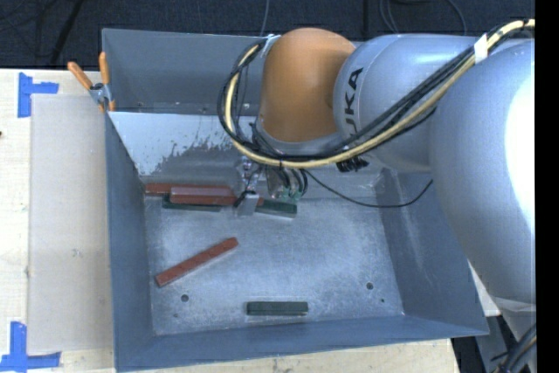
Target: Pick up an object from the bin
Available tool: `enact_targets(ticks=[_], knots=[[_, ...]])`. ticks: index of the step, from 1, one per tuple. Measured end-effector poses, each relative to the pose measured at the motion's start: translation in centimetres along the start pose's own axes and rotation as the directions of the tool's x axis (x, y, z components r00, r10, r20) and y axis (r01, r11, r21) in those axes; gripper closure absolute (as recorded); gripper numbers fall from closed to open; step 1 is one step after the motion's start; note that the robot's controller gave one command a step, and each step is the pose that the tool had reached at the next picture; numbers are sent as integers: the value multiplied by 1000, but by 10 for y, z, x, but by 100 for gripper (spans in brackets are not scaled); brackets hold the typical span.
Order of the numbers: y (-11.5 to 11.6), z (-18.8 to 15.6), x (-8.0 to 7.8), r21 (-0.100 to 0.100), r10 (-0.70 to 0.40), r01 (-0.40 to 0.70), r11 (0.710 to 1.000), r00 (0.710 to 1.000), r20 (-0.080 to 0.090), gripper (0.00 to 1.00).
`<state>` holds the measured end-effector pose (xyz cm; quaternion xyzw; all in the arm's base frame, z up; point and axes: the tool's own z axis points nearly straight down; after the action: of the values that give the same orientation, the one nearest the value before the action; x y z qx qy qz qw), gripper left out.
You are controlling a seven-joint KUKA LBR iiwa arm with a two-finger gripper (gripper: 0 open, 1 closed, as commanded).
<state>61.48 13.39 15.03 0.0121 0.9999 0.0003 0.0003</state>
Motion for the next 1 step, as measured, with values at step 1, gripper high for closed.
enact_targets(ticks=[1], knots=[[0, -13, -1, 0, -1, 1, 1000, 1000, 3, 100]])
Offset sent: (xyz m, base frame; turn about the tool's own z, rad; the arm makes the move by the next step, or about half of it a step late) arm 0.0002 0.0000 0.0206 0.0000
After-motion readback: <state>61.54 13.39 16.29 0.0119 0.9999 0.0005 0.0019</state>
